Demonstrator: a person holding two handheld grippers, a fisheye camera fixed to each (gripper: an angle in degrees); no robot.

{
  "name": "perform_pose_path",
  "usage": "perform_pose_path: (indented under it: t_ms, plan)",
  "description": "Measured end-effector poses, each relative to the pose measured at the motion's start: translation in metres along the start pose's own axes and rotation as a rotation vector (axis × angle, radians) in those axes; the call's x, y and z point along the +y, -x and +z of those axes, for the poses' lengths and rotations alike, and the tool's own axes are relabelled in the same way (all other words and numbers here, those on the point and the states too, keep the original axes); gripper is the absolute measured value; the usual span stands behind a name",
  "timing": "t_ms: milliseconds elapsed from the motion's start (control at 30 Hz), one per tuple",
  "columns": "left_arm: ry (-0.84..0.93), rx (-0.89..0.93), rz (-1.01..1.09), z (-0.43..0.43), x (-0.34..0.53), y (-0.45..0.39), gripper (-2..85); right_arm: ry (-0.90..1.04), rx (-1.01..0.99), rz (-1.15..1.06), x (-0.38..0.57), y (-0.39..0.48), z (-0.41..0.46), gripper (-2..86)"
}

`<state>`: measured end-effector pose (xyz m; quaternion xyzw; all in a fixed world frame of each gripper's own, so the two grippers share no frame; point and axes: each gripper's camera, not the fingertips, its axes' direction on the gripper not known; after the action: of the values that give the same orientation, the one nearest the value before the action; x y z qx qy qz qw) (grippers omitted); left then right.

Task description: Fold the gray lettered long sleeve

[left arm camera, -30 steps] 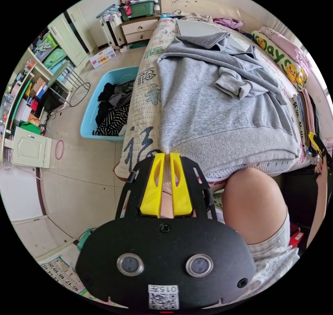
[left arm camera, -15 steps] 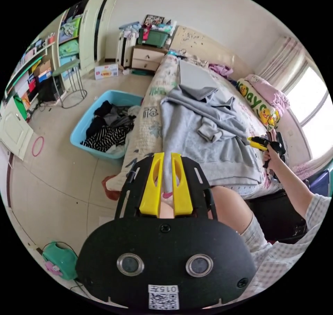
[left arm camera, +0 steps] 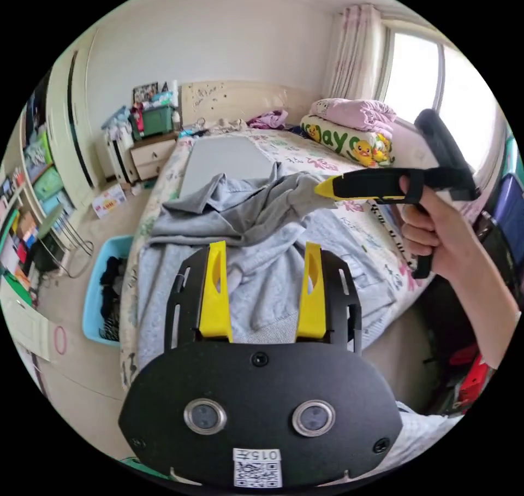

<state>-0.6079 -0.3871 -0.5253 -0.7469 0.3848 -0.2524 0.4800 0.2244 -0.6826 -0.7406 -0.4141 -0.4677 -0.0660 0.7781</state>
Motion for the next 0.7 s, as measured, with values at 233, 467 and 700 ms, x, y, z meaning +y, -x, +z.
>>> perform_pose_path:
  t_ms: [233,467,700]
  plan:
    - [-0.234,-0.316,0.164,-0.01,0.008,-0.042,10.8,0.137,0.018,-0.234,-0.046,0.095,0.054,0.8]
    - [-0.254,-0.22,-0.218,-0.036,0.071,0.065,4.9,0.013,-0.146,-0.252,-0.057,0.118,0.071,2.8]
    - [-0.198,-0.12,-0.49,-0.046,0.118,0.159,4.8,0.33,0.184,-0.405,-0.037,0.139,0.233,12.9]
